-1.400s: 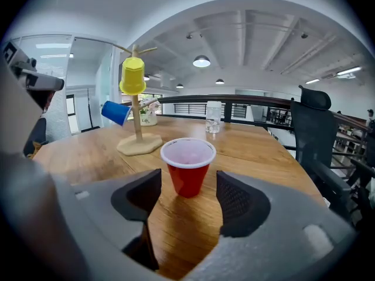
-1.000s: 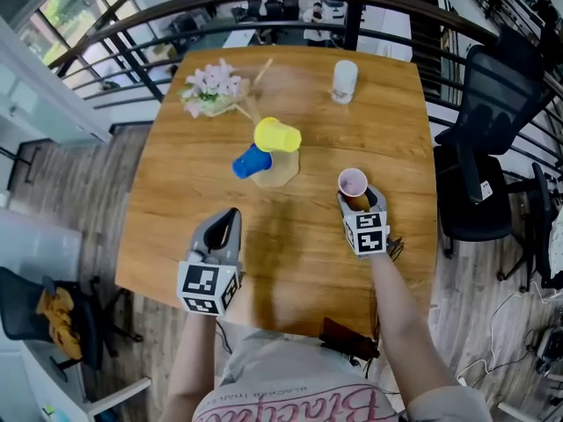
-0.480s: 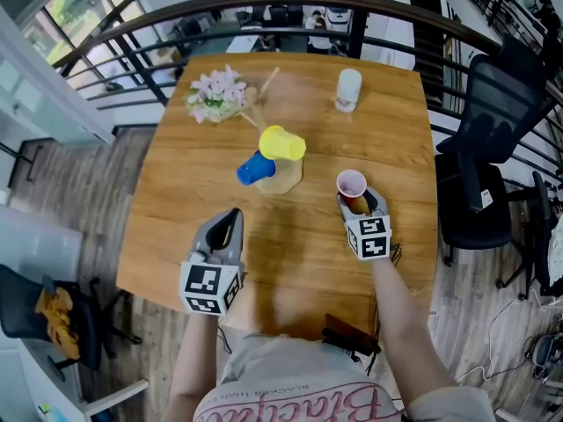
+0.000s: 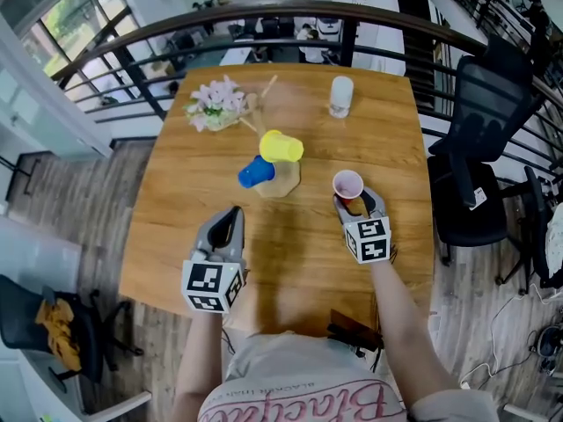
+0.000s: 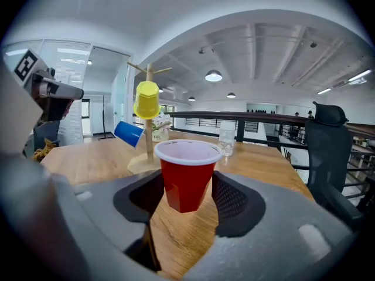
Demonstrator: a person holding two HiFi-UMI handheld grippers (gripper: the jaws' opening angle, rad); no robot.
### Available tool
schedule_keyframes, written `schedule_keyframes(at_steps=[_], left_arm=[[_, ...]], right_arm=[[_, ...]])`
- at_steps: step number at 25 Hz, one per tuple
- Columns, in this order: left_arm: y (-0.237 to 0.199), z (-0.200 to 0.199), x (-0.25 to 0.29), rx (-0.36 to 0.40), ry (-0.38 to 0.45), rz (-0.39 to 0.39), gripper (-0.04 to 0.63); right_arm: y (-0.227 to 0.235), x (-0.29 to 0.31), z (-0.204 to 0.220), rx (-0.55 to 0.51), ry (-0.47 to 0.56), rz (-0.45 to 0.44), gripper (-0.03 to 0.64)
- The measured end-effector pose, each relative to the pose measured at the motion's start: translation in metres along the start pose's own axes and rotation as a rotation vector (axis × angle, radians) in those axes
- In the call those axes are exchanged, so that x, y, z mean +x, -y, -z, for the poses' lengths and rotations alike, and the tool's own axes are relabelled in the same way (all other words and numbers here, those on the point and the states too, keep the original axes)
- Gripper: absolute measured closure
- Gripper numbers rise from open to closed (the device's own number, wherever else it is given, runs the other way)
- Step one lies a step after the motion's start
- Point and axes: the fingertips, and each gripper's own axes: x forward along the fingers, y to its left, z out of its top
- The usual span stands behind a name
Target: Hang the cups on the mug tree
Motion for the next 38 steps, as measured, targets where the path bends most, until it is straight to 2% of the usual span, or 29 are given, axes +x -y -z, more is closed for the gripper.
schedule_keyframes(at_steps=[9,18,38], left_arm=[[0.002,-0.018,-0.014,0.004,0.068,0.004,0.584],[-0.007,-0.033,-0.028,-0.004,0.118,-0.011,0.584],[-0.038,-0.034,-0.062,-0.031,0.151,-0.076,0.584]], right_arm=[[-0.019,-0.029,-0.033,0.015,0.072,0.01,0.36],[-0.038,-0.045,-0.05,0.005,0.056,0.003,0.36],[-0.135,-0.051,-0.155,0.007,0.153,-0.276,0.359]])
